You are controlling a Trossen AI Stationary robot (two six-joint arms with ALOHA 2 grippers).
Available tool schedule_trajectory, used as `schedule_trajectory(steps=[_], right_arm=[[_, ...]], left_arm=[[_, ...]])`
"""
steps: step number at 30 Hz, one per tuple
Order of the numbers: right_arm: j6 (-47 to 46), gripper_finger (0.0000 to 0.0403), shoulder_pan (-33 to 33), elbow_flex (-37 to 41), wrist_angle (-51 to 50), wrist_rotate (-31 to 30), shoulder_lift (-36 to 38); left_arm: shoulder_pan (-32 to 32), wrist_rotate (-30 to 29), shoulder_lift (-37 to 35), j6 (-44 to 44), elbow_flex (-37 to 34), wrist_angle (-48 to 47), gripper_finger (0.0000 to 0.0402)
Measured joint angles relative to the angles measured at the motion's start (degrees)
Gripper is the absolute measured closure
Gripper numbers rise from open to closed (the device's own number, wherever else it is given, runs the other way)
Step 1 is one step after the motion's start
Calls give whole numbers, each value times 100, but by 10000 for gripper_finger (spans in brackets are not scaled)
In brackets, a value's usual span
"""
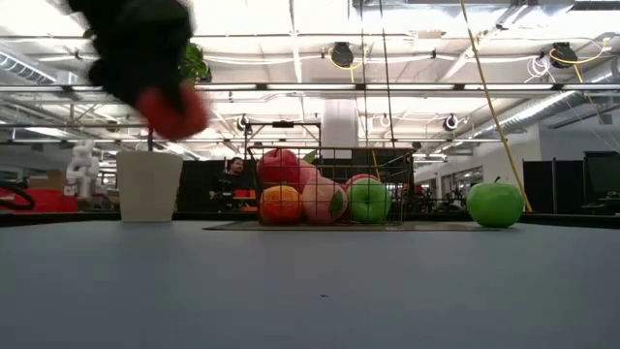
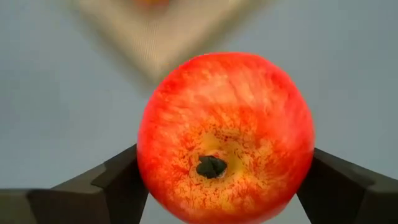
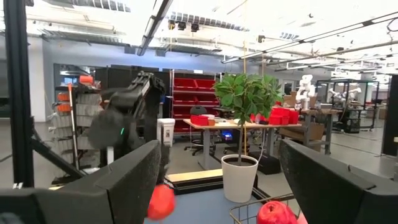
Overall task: Build produce basket
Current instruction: Put the red apple into the wire basket
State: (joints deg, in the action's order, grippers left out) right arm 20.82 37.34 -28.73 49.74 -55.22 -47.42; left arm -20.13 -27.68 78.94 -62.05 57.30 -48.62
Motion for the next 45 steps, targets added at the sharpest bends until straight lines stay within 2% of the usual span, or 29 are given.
schedule_trajectory(steps=[3,7,11,17,24,31,45], right_arm=[[2,83,-64,0,17,2,0],[-9,83,-178,0,17,191,0],[-55,83,-238,-2,16,434,0],[-20,83,-253,-2,-26,444,-2],[90,83,-253,-2,-24,440,-1],[90,83,-255,-2,-22,439,-2],[90,83,-255,-2,-24,439,-2]], left_arm=[[557,-362,-1,1370,534,686,77],[1404,-286,33,3043,898,2093,84],[2263,-25,266,3854,979,3045,71],[3260,692,860,3890,977,4270,65],[3650,1235,1775,3931,978,5554,63],[3748,1224,2312,3943,966,5595,62],[3759,1005,2323,4575,968,5621,60]])
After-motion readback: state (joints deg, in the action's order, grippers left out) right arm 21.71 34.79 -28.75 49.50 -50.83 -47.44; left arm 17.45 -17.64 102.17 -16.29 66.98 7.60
